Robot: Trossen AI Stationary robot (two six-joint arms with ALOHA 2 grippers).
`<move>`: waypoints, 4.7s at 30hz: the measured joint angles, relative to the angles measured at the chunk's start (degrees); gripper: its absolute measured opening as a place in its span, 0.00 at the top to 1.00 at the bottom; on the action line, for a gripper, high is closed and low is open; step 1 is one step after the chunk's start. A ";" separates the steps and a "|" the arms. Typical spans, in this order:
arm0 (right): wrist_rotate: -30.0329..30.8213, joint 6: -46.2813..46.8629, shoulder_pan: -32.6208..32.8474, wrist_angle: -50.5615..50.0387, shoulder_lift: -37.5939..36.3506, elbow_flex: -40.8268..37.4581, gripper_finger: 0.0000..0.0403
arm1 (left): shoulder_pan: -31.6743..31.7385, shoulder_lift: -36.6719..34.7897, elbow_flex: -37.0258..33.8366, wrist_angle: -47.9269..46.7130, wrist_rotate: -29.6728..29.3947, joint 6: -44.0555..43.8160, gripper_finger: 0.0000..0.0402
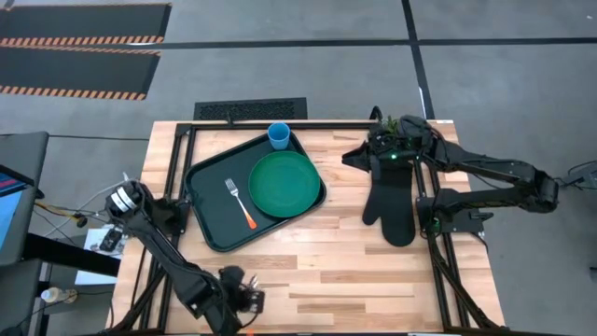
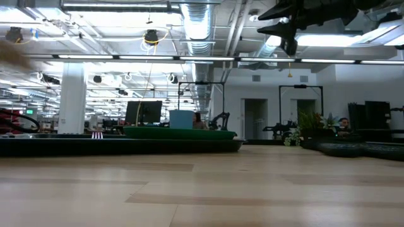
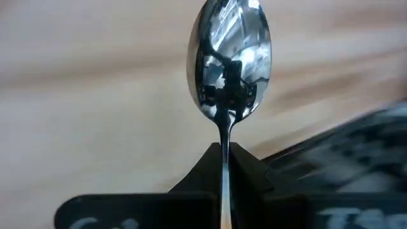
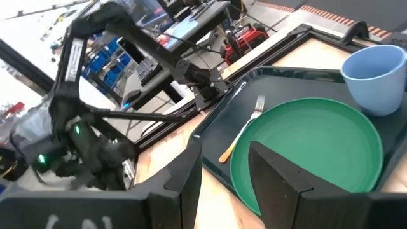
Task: Pick and place plate/cup/fork/spoon on tray
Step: Put the orange spoon on the black serving tray to the left of the orange fork
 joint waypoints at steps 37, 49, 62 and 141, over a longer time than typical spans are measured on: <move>-3.10 7.38 14.03 50.96 16.58 0.03 0.36 | 38.27 -28.05 -33.94 93.46 19.25 74.80 1.00; -13.39 9.76 14.82 52.42 30.39 15.49 0.35 | 40.07 -28.04 -33.92 93.28 21.91 74.08 1.00; -20.14 12.42 14.64 49.80 37.44 22.86 0.35 | 40.07 -28.04 -33.94 93.32 22.46 74.07 1.00; -0.91 -0.63 11.58 5.94 33.55 28.26 1.00 | 40.45 -28.00 -33.94 72.78 -11.09 71.35 0.59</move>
